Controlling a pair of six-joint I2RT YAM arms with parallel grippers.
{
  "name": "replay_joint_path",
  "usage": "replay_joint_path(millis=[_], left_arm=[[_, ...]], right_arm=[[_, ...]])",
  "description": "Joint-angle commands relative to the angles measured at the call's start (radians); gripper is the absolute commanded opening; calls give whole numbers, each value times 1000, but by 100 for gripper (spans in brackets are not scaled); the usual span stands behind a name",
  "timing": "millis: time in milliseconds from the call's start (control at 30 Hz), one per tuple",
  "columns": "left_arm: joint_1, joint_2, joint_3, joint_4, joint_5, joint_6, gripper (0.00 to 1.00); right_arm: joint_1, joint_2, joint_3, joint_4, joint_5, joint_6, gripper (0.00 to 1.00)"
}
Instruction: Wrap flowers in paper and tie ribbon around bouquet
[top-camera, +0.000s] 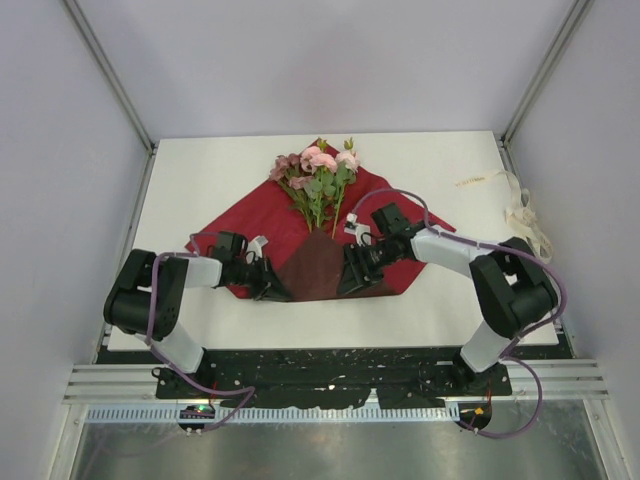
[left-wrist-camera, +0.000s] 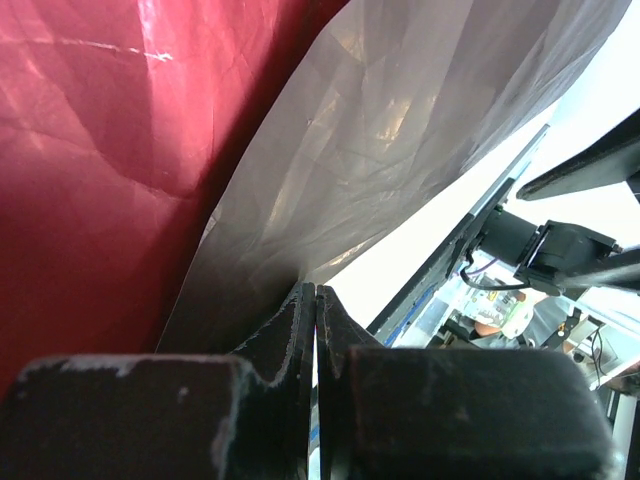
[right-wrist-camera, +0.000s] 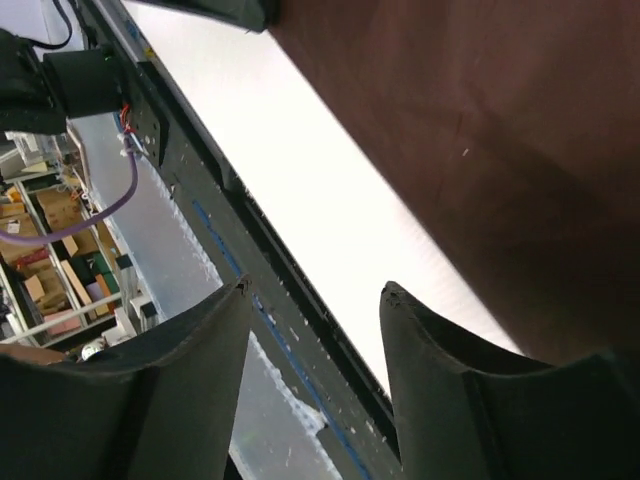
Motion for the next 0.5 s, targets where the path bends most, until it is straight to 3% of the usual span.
replay_joint_path(millis=[0,33,233,367,467], left_arm=[[11,-5,-14,-13,-89,40,5],[11,-7,-13,-7,-83,40,4],[-24,-120,-34,72,-16,18,3],[-125,-183,-48,220,24,-70,3],[-217,-134,-33,364,24,-169,3]], right_arm=[[20,96,17,148,15,62,52],[25,130,22,153,21,59,44],[25,240,24,115,103,15,18],[23,268,8,101,130,11,13],[17,286,1,106,122,24,12]])
